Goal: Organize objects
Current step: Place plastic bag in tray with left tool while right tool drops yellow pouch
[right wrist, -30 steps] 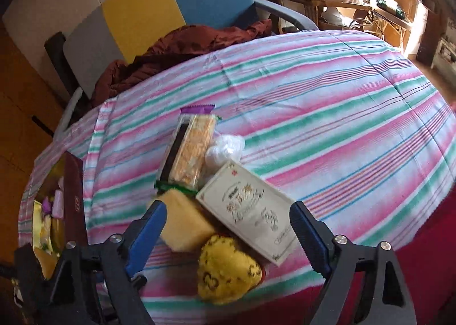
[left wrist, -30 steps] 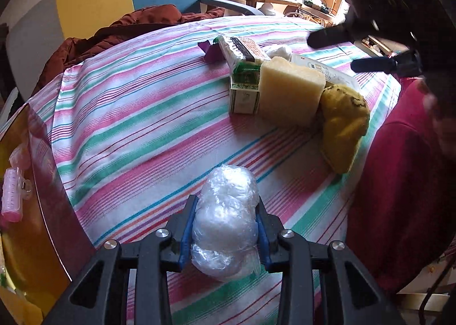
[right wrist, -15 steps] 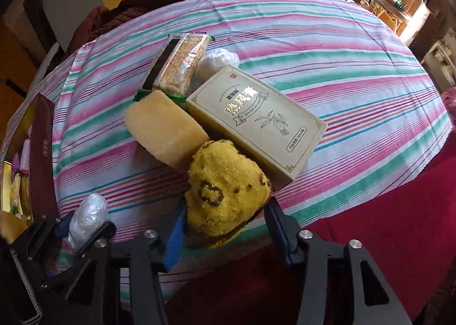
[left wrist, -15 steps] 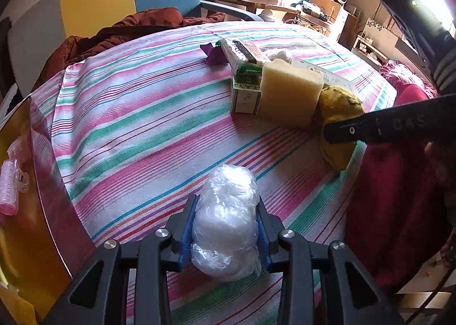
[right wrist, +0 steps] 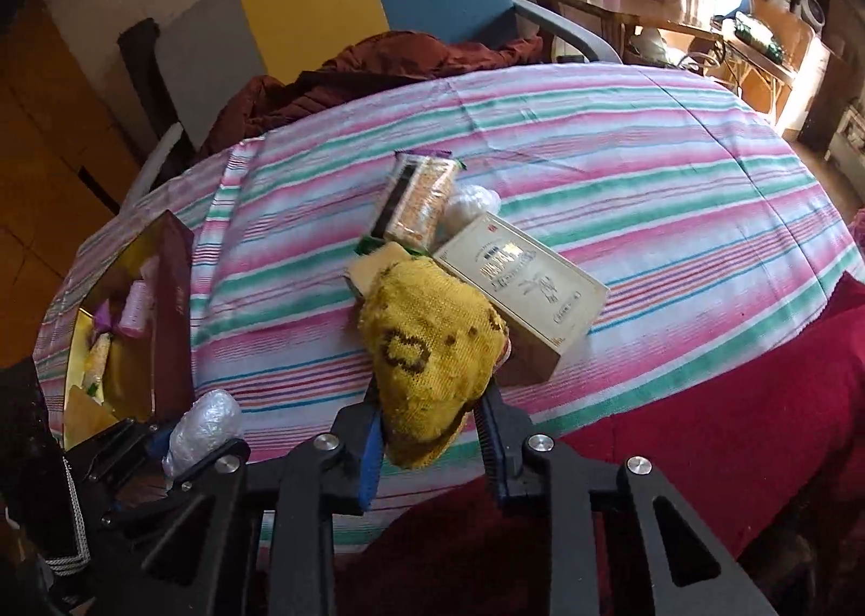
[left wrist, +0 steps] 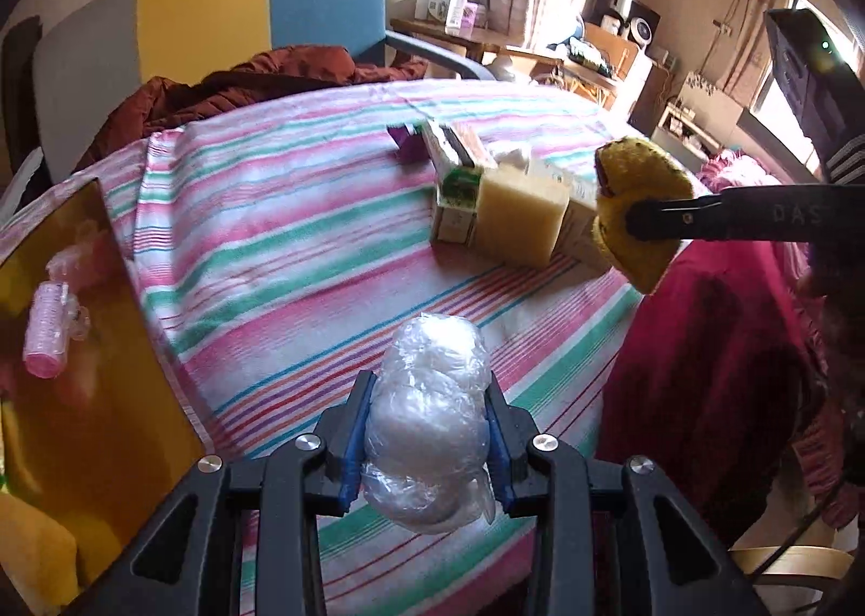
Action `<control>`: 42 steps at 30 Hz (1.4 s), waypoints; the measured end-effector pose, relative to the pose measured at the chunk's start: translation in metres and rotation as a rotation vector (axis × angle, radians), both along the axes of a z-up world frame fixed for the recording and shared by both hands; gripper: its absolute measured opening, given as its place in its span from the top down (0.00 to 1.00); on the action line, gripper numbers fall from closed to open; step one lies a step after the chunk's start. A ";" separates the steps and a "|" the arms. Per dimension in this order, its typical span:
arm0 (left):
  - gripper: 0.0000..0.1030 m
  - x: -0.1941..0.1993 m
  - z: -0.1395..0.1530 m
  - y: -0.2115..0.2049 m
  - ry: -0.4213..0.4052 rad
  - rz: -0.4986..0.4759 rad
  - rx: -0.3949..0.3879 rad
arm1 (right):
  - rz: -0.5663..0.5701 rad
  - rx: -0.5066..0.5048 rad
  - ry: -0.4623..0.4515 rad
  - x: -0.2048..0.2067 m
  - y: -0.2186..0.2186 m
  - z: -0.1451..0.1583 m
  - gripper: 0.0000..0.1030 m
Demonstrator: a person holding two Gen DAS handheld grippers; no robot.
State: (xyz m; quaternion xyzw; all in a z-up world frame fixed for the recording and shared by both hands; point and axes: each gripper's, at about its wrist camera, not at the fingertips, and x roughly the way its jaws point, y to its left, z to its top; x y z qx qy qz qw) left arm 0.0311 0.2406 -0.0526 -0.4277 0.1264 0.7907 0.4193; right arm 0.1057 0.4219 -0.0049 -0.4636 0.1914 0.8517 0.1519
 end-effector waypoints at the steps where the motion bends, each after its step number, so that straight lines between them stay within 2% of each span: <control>1: 0.65 0.000 0.006 -0.006 0.002 0.011 0.015 | 0.019 -0.004 0.017 -0.006 -0.006 0.004 0.70; 8: 0.65 -0.018 0.037 -0.068 -0.006 0.167 0.120 | 0.221 -0.011 0.093 -0.046 -0.067 0.019 0.70; 15: 0.65 -0.042 0.050 -0.162 -0.016 0.420 0.183 | 0.434 -0.021 0.096 -0.089 -0.141 0.012 0.70; 21: 0.64 -0.056 0.048 -0.240 -0.003 0.645 0.192 | 0.593 -0.012 0.056 -0.121 -0.205 -0.006 0.70; 25: 0.63 -0.062 0.036 -0.275 -0.014 0.746 0.167 | 0.660 0.002 0.015 -0.137 -0.238 -0.023 0.69; 28: 0.52 -0.067 0.022 -0.288 -0.054 0.790 0.140 | 0.726 -0.045 -0.007 -0.145 -0.257 -0.034 0.62; 33: 0.48 -0.067 0.013 -0.297 -0.099 0.831 0.167 | 0.740 -0.113 -0.010 -0.144 -0.261 -0.043 0.53; 35: 0.48 -0.066 0.016 -0.301 -0.093 0.848 0.185 | 0.730 -0.122 -0.005 -0.139 -0.257 -0.043 0.50; 37: 0.48 -0.066 0.020 -0.302 -0.079 0.867 0.183 | 0.712 -0.119 0.004 -0.134 -0.255 -0.041 0.38; 42: 0.48 -0.062 0.036 -0.293 -0.004 0.861 0.163 | 0.681 -0.069 0.064 -0.116 -0.250 -0.031 0.20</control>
